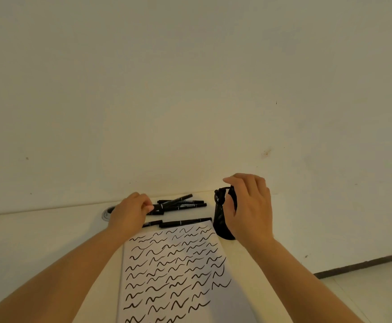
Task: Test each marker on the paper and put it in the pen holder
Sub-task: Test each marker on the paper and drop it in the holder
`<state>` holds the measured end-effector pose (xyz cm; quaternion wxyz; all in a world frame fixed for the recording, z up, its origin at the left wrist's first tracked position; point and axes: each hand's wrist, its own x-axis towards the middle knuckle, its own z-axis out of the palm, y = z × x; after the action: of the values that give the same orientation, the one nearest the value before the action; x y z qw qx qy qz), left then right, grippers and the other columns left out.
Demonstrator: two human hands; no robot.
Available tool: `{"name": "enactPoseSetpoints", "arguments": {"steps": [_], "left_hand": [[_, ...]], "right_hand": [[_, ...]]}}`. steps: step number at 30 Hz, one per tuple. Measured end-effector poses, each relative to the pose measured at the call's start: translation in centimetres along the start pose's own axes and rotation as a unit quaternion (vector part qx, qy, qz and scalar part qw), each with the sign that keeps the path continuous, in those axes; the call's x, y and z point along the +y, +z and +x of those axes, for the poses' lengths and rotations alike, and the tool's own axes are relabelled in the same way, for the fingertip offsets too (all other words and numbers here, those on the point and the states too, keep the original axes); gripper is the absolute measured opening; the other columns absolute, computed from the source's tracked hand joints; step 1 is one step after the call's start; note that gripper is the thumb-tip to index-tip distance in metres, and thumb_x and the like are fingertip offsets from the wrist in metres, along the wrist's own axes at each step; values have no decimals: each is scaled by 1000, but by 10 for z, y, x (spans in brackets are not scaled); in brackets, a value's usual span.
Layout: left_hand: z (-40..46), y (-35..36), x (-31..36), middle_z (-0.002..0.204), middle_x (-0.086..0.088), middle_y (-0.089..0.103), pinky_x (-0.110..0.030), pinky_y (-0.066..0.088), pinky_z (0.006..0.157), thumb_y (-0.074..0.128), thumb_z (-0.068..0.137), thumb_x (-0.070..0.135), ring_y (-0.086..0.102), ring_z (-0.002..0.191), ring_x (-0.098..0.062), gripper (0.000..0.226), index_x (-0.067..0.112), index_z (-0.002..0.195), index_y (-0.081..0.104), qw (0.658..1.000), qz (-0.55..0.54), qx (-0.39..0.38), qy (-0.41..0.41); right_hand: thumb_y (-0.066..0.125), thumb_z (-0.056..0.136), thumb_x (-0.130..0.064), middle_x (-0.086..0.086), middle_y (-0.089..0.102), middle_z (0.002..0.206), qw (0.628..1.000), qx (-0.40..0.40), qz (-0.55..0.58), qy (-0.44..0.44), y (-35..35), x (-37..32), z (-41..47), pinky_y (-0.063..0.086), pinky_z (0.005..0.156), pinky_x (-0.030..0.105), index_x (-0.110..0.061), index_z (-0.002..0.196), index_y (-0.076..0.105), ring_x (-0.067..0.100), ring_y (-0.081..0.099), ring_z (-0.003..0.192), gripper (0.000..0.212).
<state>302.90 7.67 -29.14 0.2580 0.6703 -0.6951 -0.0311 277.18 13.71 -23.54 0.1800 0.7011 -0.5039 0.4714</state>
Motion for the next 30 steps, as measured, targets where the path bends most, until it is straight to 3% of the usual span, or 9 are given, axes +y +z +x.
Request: {"name": "enactPoseSetpoints", "arguments": {"steps": [2, 4, 7, 9, 14, 22, 24, 27, 30], "left_hand": [[-10, -11, 10, 87, 9, 50, -15, 28, 56, 50, 92, 27, 48, 76, -7, 10, 23, 92, 59, 999, -39, 23, 3], [-26, -22, 23, 86, 11, 53, -11, 27, 58, 52, 91, 25, 48, 74, -1, 8, 27, 86, 58, 995, -89, 37, 11], [-59, -35, 44, 84, 10, 58, -12, 34, 62, 54, 90, 21, 53, 75, -1, 20, 35, 75, 51, 984, -171, 27, 33], [-82, -38, 58, 82, 8, 62, -16, 38, 62, 54, 89, 22, 56, 72, -1, 22, 39, 75, 50, 979, -200, 1, 45], [-125, -37, 73, 85, 5, 62, -14, 49, 68, 54, 89, 22, 63, 79, 1, 18, 36, 77, 53, 969, -239, -53, 46], [-150, -43, 78, 66, 20, 58, -17, 41, 62, 39, 96, 30, 54, 62, 6, 24, 37, 81, 56, 961, -210, -161, 80], [-157, -44, 82, 71, 16, 60, -21, 43, 60, 35, 96, 35, 57, 66, -2, 23, 30, 90, 57, 971, -166, -147, 93], [-166, -43, 87, 71, 13, 52, -22, 36, 55, 27, 95, 44, 51, 66, -8, 27, 28, 85, 47, 988, -55, -81, 120], [-173, -41, 85, 68, 13, 44, -25, 30, 54, 25, 94, 46, 45, 63, -11, 25, 29, 86, 41, 991, 29, -29, 125]], "right_hand": [[55, 76, -7, -1, 63, 94, 999, -9, 37, -12, -4, -9, -13, 40, 76, 26, -12, 95, 63, 17, 48, 92, 21], [55, 84, -11, -11, 61, 81, 988, -95, 115, 49, -6, -21, -28, 42, 66, 19, -20, 91, 63, 6, 50, 75, 14], [52, 90, -29, -10, 62, 69, 904, -243, 267, 230, -6, -40, -43, 45, 55, 13, -37, 88, 58, 4, 57, 64, 10], [52, 89, -35, -6, 65, 72, 861, -267, 323, 287, -4, -48, -48, 45, 53, 12, -36, 93, 57, 2, 59, 63, 7], [50, 92, -29, -8, 61, 54, 775, -238, 439, 387, -6, -69, -63, 42, 48, 13, -22, 87, 63, 0, 53, 49, 16], [45, 94, -26, -9, 60, 50, 762, -237, 464, 383, -21, -89, -85, 40, 48, 10, -19, 78, 65, -2, 50, 47, 27], [47, 94, -24, -10, 58, 47, 764, -227, 468, 382, -25, -91, -89, 38, 46, 9, -18, 73, 65, -2, 49, 45, 29], [49, 93, -26, -8, 52, 43, 749, -201, 473, 417, -27, -96, -97, 37, 43, 11, -15, 68, 64, 0, 44, 41, 31], [47, 93, -26, -4, 47, 45, 723, -108, 462, 503, -30, -77, -93, 36, 40, 16, -14, 65, 56, 5, 42, 38, 32]]}}
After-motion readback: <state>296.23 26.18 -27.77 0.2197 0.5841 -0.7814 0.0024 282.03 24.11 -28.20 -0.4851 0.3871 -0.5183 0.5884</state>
